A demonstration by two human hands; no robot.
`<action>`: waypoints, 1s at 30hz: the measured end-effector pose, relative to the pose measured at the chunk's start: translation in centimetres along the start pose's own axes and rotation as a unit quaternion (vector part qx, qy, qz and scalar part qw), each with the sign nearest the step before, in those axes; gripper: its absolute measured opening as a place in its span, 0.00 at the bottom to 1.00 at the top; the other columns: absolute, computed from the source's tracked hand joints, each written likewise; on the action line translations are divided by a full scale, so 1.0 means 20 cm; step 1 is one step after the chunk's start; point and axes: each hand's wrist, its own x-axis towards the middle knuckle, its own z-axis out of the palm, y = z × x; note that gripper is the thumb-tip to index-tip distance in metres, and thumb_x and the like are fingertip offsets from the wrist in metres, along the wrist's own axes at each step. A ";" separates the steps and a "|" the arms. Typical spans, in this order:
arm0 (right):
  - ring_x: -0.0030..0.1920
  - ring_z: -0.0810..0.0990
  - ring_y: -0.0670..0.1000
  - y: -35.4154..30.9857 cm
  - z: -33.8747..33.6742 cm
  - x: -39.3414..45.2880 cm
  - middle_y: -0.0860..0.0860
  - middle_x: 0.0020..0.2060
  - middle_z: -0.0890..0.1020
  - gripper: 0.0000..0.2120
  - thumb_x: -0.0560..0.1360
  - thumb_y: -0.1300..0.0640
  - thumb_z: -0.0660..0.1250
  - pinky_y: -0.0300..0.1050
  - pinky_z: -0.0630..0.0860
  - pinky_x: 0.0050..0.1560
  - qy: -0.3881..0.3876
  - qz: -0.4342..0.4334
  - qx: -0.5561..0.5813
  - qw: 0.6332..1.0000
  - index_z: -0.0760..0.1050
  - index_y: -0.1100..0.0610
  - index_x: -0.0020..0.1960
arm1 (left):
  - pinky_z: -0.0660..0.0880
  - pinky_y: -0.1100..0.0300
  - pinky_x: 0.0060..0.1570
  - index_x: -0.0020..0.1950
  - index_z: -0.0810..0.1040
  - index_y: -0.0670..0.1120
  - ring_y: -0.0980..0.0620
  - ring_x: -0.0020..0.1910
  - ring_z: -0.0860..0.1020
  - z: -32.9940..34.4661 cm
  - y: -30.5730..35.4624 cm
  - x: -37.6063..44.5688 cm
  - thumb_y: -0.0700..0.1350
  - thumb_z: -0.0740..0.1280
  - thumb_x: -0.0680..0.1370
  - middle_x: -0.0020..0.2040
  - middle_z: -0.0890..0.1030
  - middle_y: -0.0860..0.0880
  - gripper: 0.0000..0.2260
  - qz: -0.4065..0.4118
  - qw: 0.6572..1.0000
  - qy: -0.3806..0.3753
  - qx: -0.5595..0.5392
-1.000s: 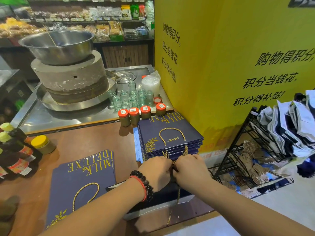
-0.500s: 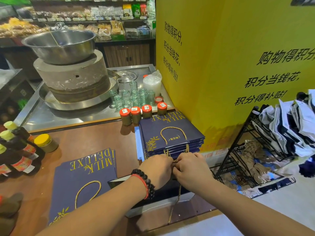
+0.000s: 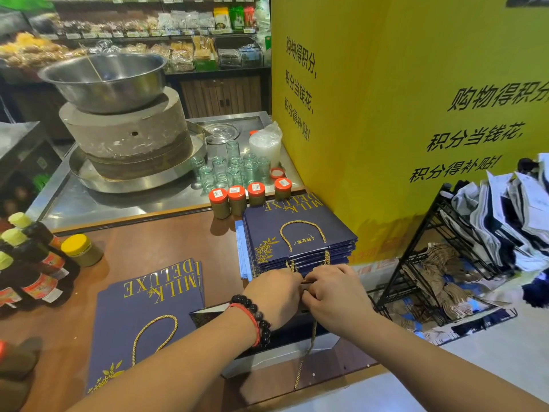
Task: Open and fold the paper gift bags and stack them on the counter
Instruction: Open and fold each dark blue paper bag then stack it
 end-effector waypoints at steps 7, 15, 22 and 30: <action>0.61 0.73 0.46 0.02 0.01 0.00 0.41 0.59 0.80 0.19 0.75 0.46 0.56 0.48 0.62 0.65 0.001 -0.018 0.012 1.000 0.85 0.50 0.49 | 0.72 0.50 0.52 0.59 0.73 0.44 0.43 0.57 0.75 0.01 -0.01 0.00 0.47 0.59 0.81 0.56 0.75 0.45 0.10 0.005 1.000 0.013 -0.003; 0.56 0.80 0.50 0.00 0.04 -0.02 0.47 0.54 0.84 0.19 0.69 0.49 0.56 0.50 0.71 0.55 0.090 -0.030 0.051 0.994 0.81 0.53 0.27 | 0.74 0.54 0.49 0.56 0.74 0.45 0.45 0.53 0.77 0.01 -0.06 0.03 0.43 0.58 0.80 0.53 0.76 0.46 0.09 -0.015 0.998 0.056 -0.011; 0.48 0.82 0.49 0.02 0.04 -0.05 0.47 0.49 0.85 0.17 0.70 0.48 0.59 0.52 0.74 0.52 0.131 -0.035 0.045 0.990 0.81 0.51 0.28 | 0.70 0.56 0.43 0.52 0.74 0.46 0.47 0.51 0.76 0.02 -0.06 0.05 0.43 0.59 0.80 0.49 0.76 0.47 0.05 0.011 0.997 0.072 0.005; 0.52 0.79 0.49 0.07 0.07 -0.09 0.50 0.51 0.84 0.14 0.72 0.53 0.64 0.46 0.72 0.54 0.228 -0.072 0.108 0.965 0.79 0.54 0.29 | 0.67 0.56 0.40 0.50 0.70 0.49 0.47 0.50 0.76 0.02 -0.11 0.02 0.46 0.54 0.81 0.50 0.77 0.49 0.07 0.010 0.995 0.099 -0.001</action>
